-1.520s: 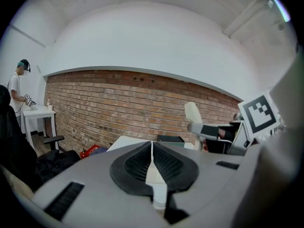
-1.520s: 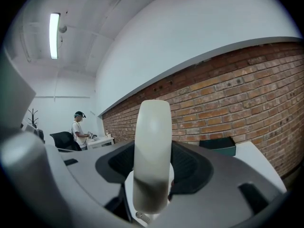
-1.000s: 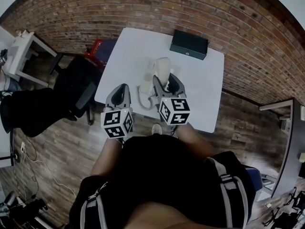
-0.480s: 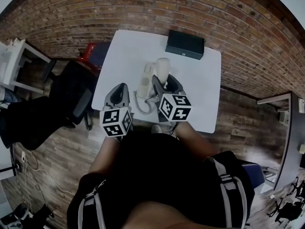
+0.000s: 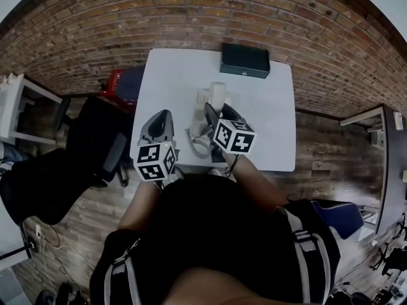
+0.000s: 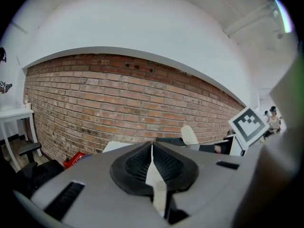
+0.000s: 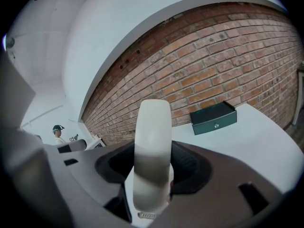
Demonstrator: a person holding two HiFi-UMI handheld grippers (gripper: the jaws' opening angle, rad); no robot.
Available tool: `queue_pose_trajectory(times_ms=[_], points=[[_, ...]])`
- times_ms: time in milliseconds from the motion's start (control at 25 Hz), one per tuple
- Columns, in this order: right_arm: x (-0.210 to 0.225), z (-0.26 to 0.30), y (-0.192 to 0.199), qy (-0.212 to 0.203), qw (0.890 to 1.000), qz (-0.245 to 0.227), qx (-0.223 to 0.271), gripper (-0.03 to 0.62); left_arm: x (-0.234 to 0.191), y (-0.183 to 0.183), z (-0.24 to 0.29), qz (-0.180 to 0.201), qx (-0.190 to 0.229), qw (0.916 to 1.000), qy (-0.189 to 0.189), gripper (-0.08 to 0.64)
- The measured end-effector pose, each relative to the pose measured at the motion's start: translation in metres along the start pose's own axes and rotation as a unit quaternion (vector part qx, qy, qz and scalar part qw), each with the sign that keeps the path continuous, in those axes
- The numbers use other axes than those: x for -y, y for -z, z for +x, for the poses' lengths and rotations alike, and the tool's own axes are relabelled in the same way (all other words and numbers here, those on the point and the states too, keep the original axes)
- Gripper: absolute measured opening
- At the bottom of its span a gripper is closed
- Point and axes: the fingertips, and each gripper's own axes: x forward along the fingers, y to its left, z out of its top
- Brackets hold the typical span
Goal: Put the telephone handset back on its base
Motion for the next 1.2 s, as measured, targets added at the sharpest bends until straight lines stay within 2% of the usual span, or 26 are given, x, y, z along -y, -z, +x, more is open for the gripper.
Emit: queue_pose_trajectory(times_ms=[240,360,680,1200], points=[[0.005,0.026,0.022,0.031,0.998,0.019,-0.043,0.210,-0.024,0.004,-0.005,-0.018,-0.005,0.9998,-0.006,0.010],[0.011,0.038,0.035,0.051,0.996,0.014,-0.065,0.210,-0.035,0.005,-0.007,-0.022,-0.005,0.9996,-0.015,0.009],[0.029,0.067,0.074,0.095,0.985,0.022,-0.140,0.210,-0.057,0.013,-0.021,-0.039,-0.006,0.9983,-0.043,0.009],[0.042,0.098,0.105,0.135,0.972,0.041,-0.189,0.210,-0.086,0.020,-0.045,-0.051,-0.005,0.9955,-0.080,0.009]])
